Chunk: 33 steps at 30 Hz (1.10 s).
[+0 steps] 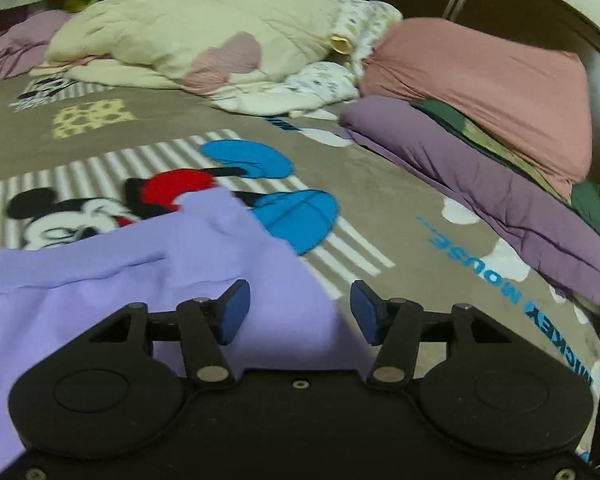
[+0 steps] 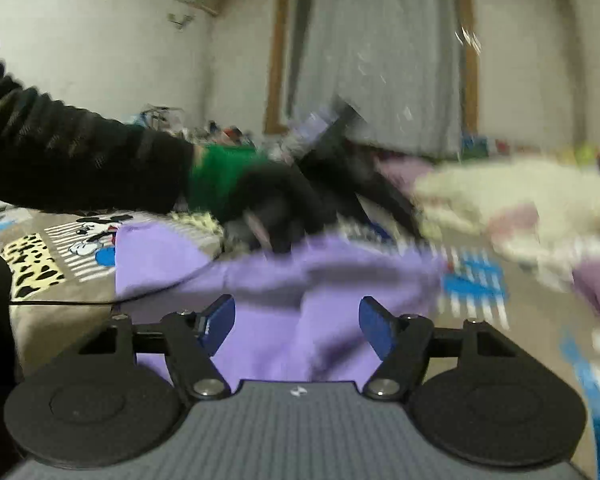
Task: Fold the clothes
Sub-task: 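Move the left tool to the other lavender sleeve cuff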
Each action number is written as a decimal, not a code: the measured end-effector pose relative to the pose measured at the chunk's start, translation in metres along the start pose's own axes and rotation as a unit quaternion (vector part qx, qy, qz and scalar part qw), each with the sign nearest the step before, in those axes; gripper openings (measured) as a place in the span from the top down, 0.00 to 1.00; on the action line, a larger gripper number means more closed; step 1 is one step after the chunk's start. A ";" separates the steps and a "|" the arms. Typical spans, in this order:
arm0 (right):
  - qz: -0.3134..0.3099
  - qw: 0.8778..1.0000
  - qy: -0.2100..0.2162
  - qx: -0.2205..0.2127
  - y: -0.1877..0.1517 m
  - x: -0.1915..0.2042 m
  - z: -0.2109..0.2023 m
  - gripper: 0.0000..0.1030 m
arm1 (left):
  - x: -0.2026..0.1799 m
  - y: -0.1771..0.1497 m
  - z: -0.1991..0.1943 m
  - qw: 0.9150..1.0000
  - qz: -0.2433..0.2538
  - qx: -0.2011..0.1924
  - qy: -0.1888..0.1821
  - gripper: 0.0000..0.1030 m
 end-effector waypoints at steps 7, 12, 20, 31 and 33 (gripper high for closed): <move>0.010 0.987 -0.028 0.157 -0.045 -0.015 0.052 0.33 | -0.014 -0.018 0.053 0.990 0.080 0.101 0.051 0.42; 0.030 0.987 -0.017 0.158 -0.049 -0.015 0.049 0.22 | -0.018 -0.012 0.043 0.990 0.082 0.102 0.060 0.41; 0.054 0.993 -0.020 0.107 -0.038 -0.008 0.012 0.25 | 0.022 -0.065 -0.133 0.992 -0.077 -0.005 0.105 0.39; 0.109 0.990 -0.032 0.083 -0.012 0.020 -0.007 0.25 | 0.096 -0.279 -0.332 0.878 -0.393 -0.058 0.267 0.39; 0.121 0.989 -0.025 0.087 -0.005 0.029 -0.001 0.25 | 0.101 -0.292 -0.337 0.864 -0.417 -0.058 0.275 0.39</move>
Point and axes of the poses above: each gripper's, at about its wrist camera, not at the fingertips, and z roughly the way its jaws point, x to its left, y to its top, the point moved 6 cm from there along z, roughly the way its jaws point, and after that the axes turned 15 degrees about z, right-handed, at the moved point
